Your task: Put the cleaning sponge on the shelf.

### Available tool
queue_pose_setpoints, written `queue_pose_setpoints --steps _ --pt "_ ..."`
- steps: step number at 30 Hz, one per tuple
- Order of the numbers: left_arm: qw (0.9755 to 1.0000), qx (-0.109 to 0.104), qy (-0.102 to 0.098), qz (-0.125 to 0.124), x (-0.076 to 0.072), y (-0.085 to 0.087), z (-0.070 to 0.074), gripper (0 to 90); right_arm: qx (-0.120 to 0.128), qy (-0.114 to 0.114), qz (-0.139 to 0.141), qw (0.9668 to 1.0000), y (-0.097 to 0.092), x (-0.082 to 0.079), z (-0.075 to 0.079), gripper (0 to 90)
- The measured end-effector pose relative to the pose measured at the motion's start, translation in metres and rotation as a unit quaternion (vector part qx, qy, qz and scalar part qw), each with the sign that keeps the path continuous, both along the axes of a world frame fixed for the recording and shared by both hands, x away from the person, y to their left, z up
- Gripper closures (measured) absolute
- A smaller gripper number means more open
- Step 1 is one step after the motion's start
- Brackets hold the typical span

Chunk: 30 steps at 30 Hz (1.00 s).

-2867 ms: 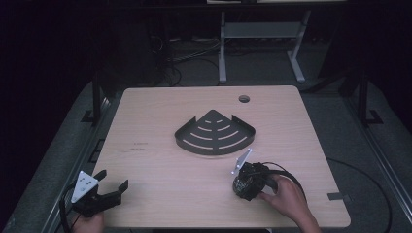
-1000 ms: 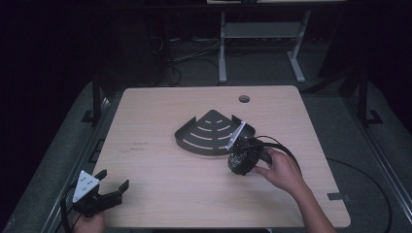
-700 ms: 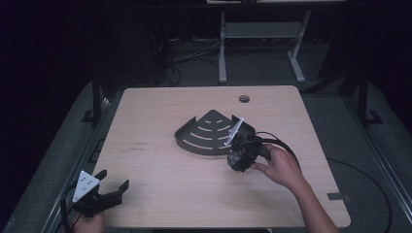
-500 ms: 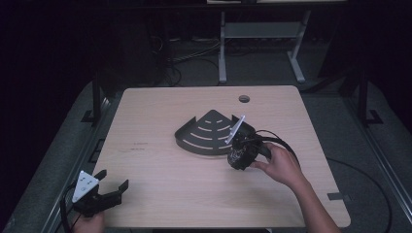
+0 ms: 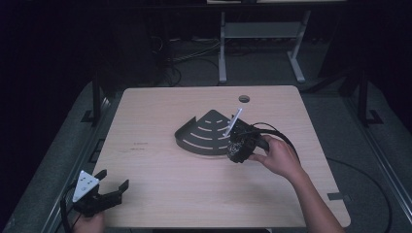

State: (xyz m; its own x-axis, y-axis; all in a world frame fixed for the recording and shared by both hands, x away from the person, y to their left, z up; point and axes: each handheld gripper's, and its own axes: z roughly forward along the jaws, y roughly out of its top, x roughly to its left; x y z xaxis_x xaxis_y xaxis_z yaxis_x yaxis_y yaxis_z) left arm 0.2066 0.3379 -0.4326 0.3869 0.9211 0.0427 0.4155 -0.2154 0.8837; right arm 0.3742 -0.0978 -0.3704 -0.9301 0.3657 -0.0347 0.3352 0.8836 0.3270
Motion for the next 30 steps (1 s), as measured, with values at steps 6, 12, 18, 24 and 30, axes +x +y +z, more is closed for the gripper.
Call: queue_pose_setpoints --steps 6,12,18,24,30 --pt "1.0000 0.000 -0.001 0.000 0.000 0.001 0.000 13.4 -0.003 0.005 0.000 1.0000 0.005 0.014 0.005 33.7" --pt "1.0000 -0.001 -0.001 0.001 0.000 0.001 0.000 13.4 -0.002 0.007 0.000 1.0000 0.009 0.022 0.006 33.7" --pt "1.0000 0.001 -0.001 0.002 0.000 0.001 0.001 13.4 -0.005 0.006 -0.005 1.0000 0.010 0.029 0.008 33.6" --pt "1.0000 0.002 -0.001 0.001 0.000 0.000 0.000 13.4 0.002 0.014 -0.009 0.9999 0.010 0.037 0.006 33.6" --pt "1.0000 0.001 -0.002 0.001 0.000 0.000 0.000 13.4 -0.001 0.014 -0.010 0.9999 0.012 0.043 0.008 33.6"
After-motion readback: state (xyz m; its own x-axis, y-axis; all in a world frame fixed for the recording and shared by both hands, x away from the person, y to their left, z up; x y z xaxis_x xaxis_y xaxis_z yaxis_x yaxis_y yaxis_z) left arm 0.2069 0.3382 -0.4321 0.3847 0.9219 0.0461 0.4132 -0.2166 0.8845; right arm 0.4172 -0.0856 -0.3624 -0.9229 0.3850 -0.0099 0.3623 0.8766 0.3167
